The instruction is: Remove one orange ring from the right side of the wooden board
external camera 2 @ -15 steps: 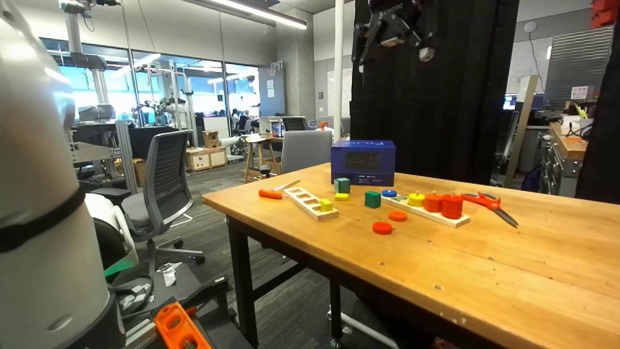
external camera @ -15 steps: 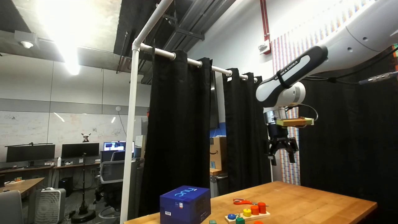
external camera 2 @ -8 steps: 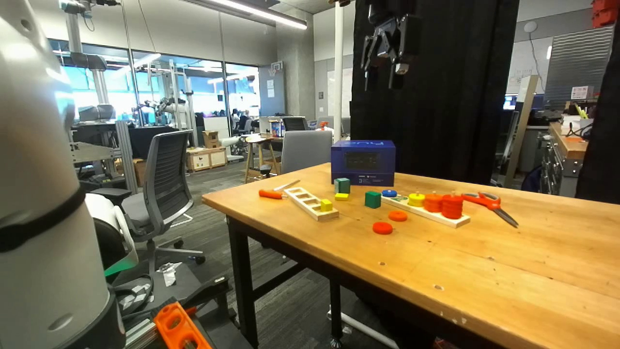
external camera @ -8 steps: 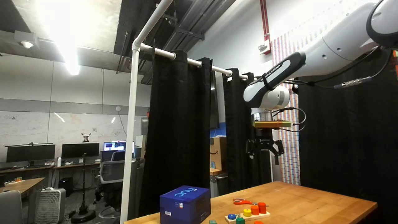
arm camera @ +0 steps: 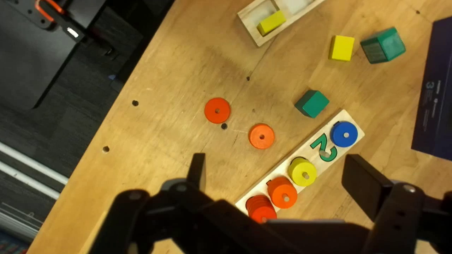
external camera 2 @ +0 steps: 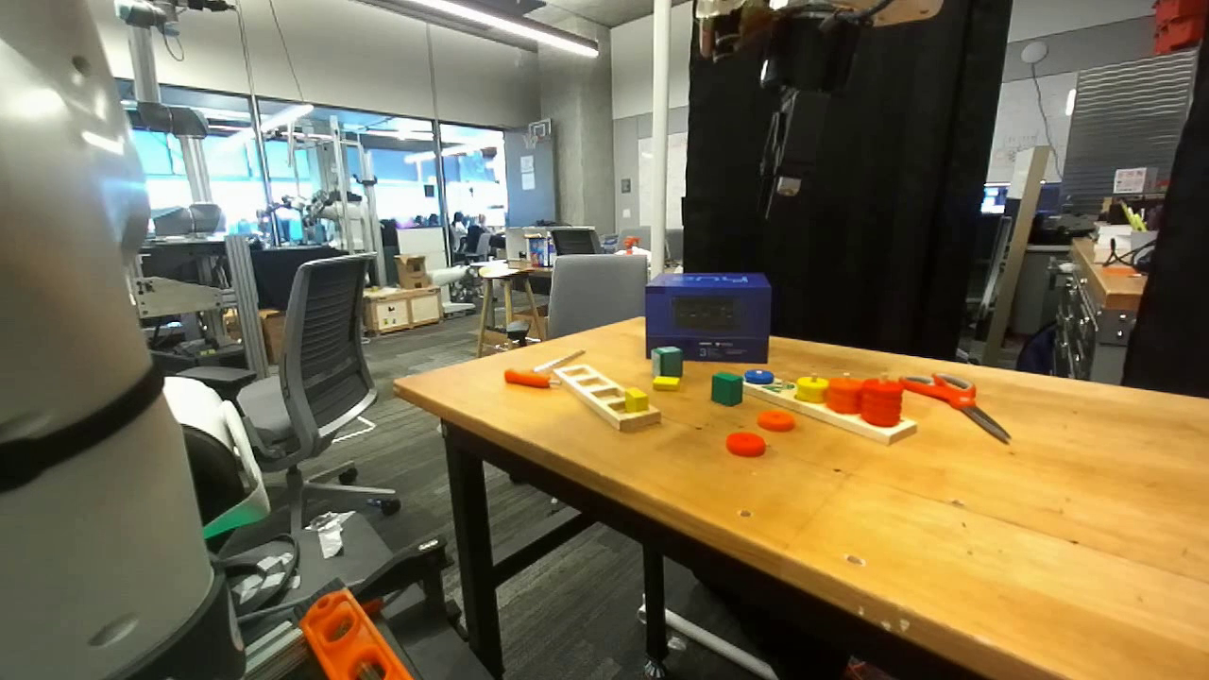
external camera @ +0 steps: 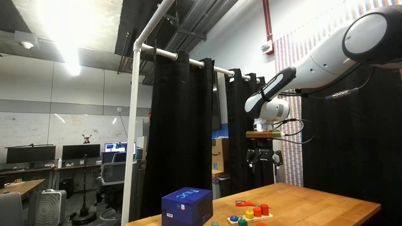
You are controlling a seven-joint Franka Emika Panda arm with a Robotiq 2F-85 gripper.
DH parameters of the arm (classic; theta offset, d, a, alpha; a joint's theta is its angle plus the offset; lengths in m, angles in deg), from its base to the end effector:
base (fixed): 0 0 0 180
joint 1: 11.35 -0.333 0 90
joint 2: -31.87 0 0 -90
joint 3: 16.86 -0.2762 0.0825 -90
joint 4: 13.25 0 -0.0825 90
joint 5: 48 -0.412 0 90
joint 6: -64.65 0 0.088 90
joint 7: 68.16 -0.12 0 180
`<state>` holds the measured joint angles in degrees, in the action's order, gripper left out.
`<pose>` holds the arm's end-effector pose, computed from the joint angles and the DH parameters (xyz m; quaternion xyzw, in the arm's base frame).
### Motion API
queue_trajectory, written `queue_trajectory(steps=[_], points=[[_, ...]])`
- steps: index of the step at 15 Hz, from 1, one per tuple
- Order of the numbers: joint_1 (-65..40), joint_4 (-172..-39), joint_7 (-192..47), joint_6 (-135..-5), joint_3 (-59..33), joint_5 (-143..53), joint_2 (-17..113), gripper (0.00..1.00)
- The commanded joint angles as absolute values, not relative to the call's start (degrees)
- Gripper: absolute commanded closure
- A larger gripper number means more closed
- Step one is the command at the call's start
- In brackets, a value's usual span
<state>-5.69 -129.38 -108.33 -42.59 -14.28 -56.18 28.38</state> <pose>0.5503 -0.0671 0.4043 -0.8987 0.4306 0.0641 0.0528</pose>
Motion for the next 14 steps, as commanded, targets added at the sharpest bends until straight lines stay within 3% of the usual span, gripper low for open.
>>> queue_trajectory(steps=[1,14], points=[[-5.8,-122.9,-116.8,-43.6,-13.4,-60.6,34.9,0.0],[-7.9,-115.9,-151.2,-57.7,-11.5,-65.4,48.6,0.0]])
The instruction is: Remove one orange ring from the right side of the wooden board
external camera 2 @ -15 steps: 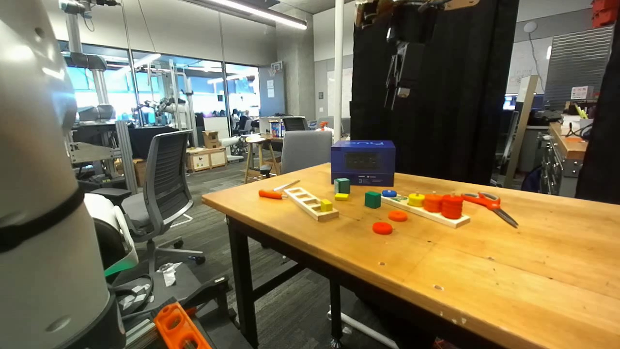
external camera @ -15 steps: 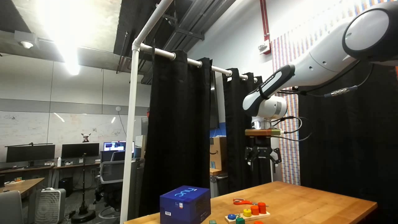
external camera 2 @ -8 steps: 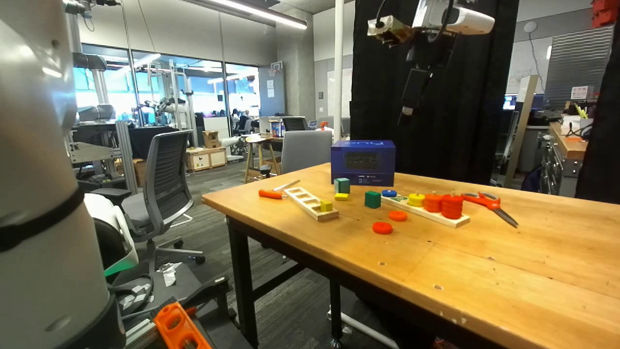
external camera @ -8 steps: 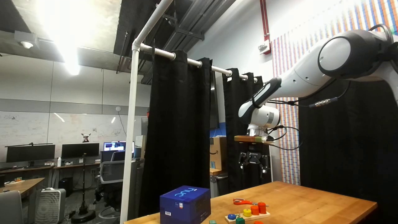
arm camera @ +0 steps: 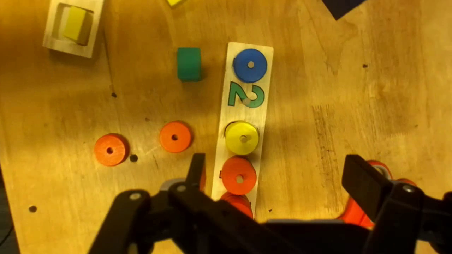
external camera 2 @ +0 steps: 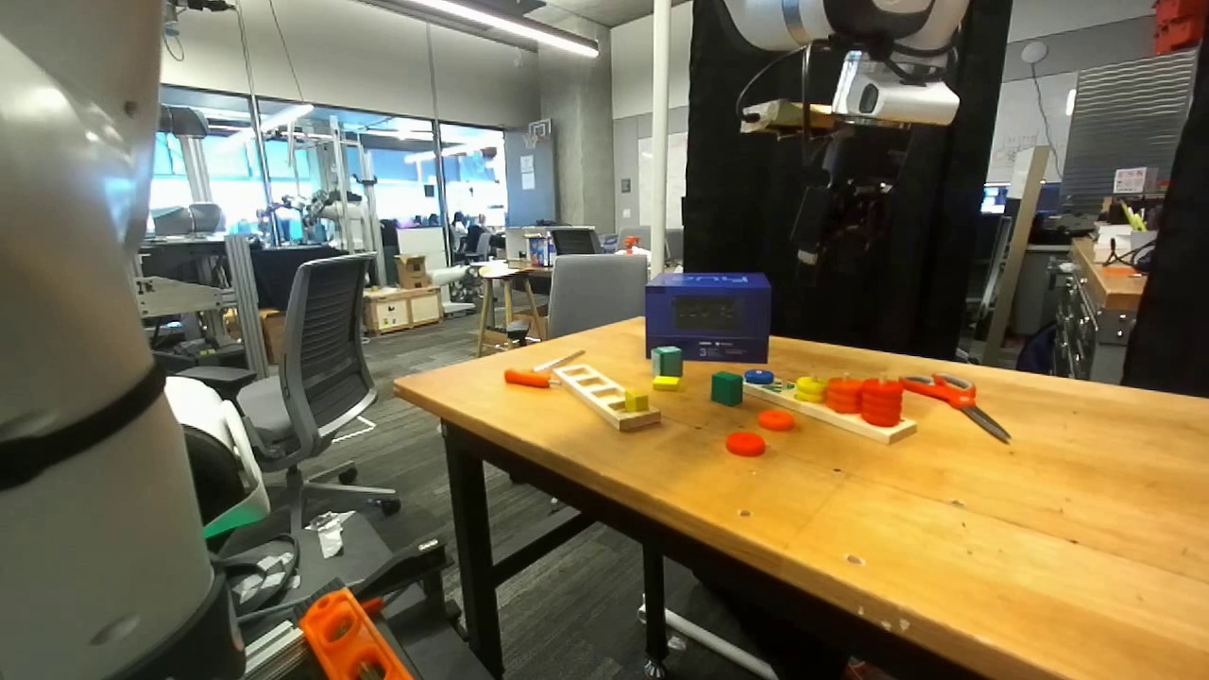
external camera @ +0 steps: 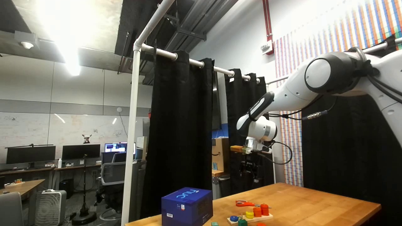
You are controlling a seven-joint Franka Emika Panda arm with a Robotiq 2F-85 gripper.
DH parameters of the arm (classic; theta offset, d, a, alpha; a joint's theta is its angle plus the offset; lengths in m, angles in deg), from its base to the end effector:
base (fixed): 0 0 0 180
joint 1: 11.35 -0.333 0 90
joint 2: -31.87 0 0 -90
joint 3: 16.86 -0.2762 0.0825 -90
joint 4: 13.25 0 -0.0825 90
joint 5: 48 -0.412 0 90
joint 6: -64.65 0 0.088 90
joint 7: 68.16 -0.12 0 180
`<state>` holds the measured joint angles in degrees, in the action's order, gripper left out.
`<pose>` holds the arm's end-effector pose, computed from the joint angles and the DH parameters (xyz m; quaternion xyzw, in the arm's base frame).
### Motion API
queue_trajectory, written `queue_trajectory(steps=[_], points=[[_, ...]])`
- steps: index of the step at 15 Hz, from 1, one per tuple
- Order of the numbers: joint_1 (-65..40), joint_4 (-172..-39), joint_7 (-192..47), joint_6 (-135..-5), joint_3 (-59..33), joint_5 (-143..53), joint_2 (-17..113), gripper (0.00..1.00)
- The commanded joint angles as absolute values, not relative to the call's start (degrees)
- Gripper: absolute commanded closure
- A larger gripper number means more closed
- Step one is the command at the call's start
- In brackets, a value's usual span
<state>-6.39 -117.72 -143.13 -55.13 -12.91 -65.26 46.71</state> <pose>0.6357 -0.0800 0.3323 -0.6877 0.7157 0.0623 0.1048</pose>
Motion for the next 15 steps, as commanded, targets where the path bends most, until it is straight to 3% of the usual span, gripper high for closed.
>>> queue_trajectory(steps=[1,7,15], points=[[-8.2,-116.0,-154.2,-58.8,-11.3,-65.0,48.9,0.0],[-10.7,-117.1,-172.6,-60.6,-9.2,-56.9,49.5,0.0],[-10.5,-117.6,-174.6,-59.4,-8.9,-48.9,51.9,0.0]])
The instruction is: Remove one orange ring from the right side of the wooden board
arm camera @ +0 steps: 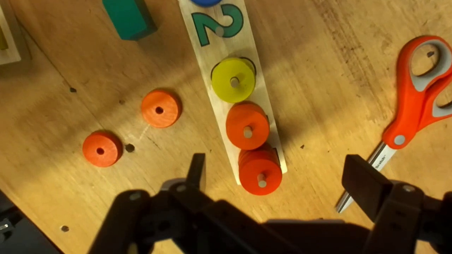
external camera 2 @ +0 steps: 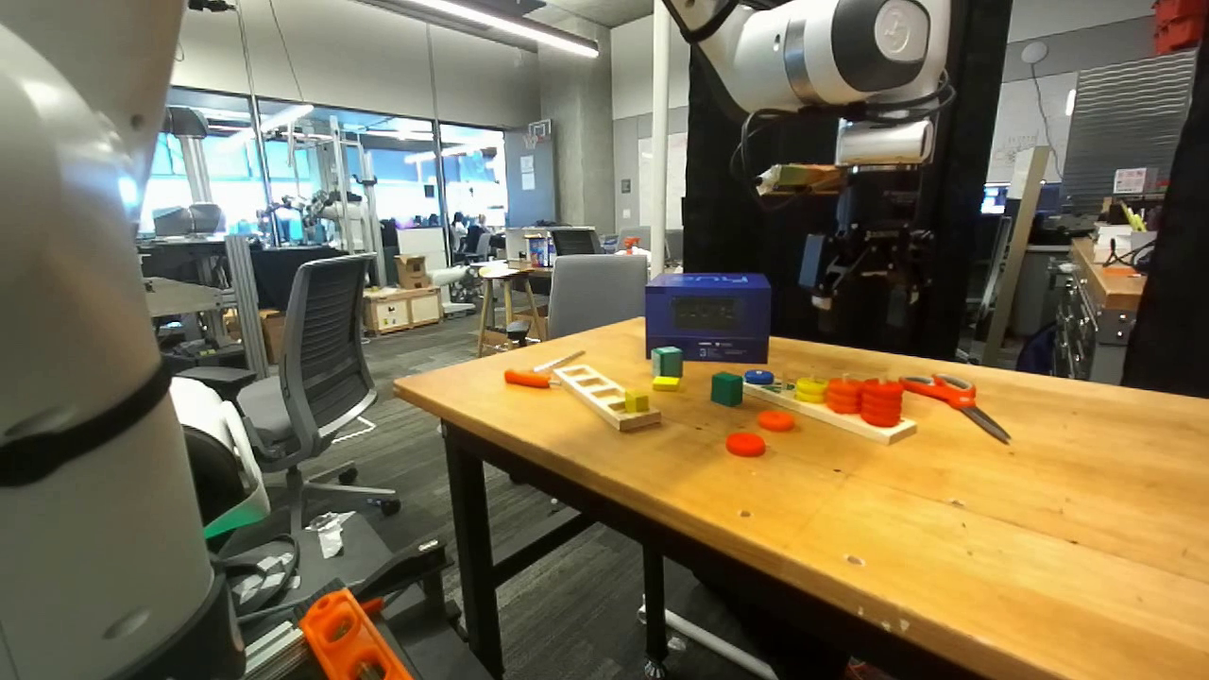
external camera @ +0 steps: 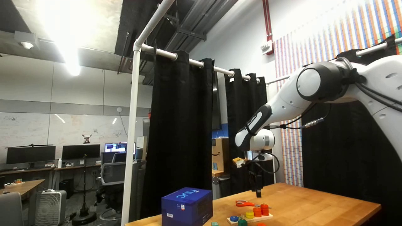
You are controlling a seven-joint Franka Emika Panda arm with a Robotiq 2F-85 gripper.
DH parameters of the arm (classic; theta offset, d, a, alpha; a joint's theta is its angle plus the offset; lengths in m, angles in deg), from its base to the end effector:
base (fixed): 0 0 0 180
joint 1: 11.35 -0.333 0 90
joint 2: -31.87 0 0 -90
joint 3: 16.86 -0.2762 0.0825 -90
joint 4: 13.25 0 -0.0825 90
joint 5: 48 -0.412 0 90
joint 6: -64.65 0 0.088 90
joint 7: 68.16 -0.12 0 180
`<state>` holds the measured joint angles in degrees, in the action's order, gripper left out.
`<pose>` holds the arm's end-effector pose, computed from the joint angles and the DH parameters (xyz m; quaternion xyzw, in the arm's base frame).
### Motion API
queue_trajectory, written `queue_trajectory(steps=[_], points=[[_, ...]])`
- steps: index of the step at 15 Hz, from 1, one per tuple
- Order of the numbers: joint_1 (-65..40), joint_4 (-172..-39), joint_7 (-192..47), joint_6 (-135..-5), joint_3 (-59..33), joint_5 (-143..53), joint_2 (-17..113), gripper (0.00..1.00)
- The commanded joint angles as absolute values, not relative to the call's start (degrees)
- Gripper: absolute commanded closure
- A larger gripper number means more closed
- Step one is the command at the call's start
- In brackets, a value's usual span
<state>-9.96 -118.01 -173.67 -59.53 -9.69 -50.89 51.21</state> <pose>0.6386 -0.0910 0.2853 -0.5352 0.8447 -0.0013 0.0018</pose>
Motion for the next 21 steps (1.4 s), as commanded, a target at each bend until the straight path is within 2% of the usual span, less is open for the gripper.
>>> queue_trajectory(steps=[1,21], points=[[-10.4,-117.8,-174.3,-59.6,-8.7,-48.5,52.2,0.0],[-9.5,-116.2,-172.0,-61.5,-7.1,-48.2,57.4,0.0]])
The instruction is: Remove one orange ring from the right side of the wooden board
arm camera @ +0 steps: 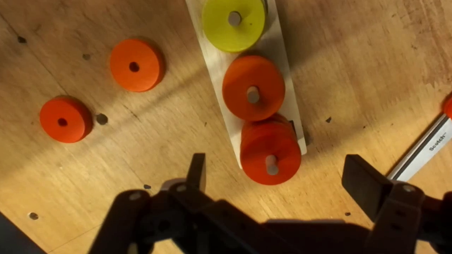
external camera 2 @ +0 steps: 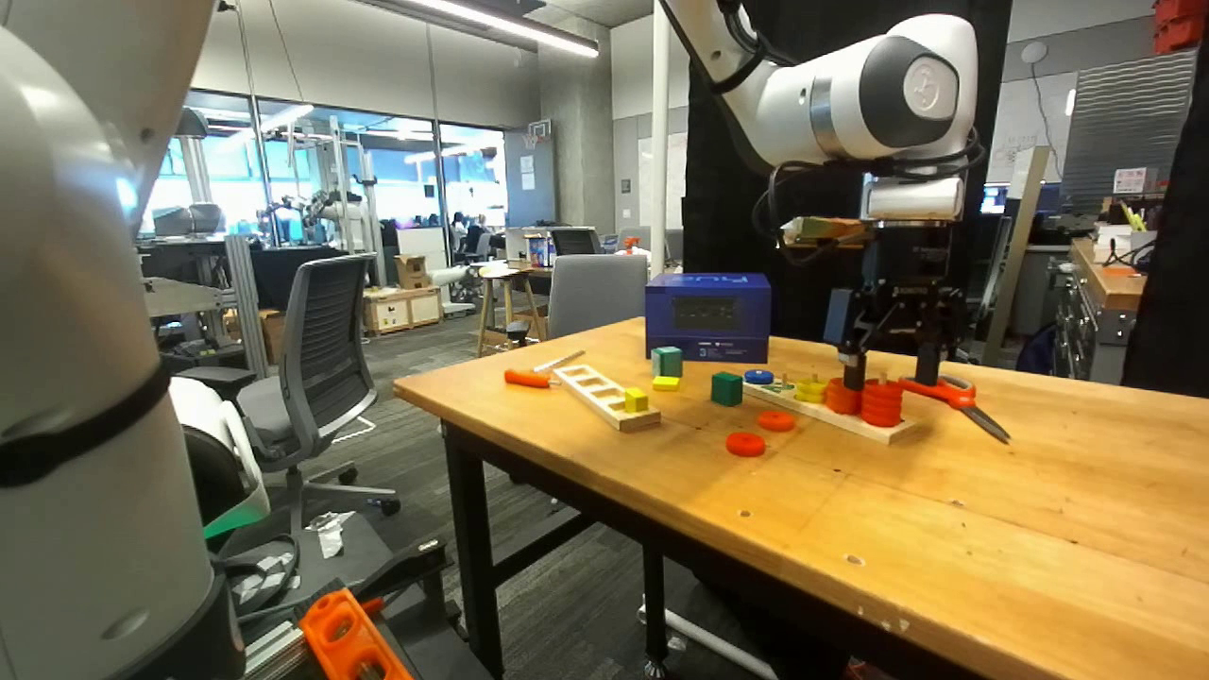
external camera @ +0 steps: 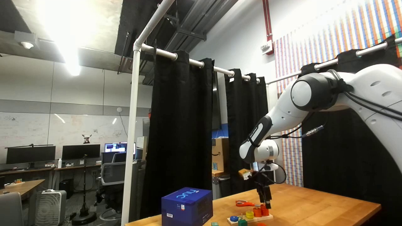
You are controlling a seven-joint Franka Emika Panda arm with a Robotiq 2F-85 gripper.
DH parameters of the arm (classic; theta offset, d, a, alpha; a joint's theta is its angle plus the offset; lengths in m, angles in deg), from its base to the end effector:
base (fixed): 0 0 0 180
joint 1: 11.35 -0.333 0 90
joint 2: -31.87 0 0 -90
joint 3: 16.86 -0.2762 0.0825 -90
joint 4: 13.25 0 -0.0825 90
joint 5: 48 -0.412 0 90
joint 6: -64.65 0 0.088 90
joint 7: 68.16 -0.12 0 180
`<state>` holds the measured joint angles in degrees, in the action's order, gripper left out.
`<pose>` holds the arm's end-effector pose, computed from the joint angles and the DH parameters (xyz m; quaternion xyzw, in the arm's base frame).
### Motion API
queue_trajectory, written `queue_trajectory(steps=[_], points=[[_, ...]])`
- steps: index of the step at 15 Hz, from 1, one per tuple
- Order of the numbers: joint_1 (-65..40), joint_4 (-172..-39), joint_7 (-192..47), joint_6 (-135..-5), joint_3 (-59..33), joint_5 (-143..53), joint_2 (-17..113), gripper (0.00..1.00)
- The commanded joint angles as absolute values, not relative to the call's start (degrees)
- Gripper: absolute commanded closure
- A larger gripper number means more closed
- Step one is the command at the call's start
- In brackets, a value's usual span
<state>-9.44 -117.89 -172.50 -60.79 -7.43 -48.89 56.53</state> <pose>0.6297 -0.1230 0.2303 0.5332 -0.8450 -0.0007 0.0417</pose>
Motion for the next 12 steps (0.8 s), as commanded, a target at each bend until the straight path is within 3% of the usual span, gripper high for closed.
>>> queue_trajectory(steps=[1,3,4,5,12], points=[[-9.5,-116.2,-172.0,-61.6,-7.1,-48.2,57.4,0.0],[-9.5,-116.2,-172.0,-61.8,-7.0,-48.1,57.3,0.0],[-9.5,-116.2,-172.1,-61.8,-6.9,-48.0,57.2,0.25],[-9.5,-116.2,-172.0,-61.9,-6.9,-48.0,57.2,0.26],[-9.5,-116.3,-172.0,-62.8,-7.0,-48.3,57.4,0.81]])
